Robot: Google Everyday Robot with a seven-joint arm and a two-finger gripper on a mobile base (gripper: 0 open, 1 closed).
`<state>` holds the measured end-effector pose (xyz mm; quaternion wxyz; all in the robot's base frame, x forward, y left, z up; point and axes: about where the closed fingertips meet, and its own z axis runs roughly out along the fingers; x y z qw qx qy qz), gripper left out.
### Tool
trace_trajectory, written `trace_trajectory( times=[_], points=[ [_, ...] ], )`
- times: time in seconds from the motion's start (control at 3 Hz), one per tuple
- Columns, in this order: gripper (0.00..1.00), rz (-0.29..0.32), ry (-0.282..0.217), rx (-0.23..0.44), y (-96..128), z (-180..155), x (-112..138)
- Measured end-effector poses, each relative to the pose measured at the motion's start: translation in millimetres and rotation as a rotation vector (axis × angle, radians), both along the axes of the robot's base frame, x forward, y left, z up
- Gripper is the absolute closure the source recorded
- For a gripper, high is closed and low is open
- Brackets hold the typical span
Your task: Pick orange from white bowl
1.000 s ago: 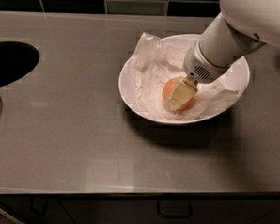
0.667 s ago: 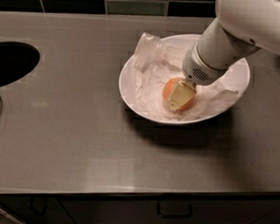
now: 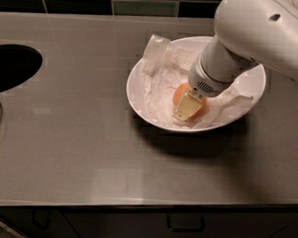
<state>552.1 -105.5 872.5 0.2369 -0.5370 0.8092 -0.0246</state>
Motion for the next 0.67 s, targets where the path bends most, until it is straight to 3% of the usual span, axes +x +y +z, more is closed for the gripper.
trace_trajectory(
  times=[0.67],
  points=[
    [0.38, 0.002, 0.007, -0.003, 0.6, -4.0, 0.8]
  ],
)
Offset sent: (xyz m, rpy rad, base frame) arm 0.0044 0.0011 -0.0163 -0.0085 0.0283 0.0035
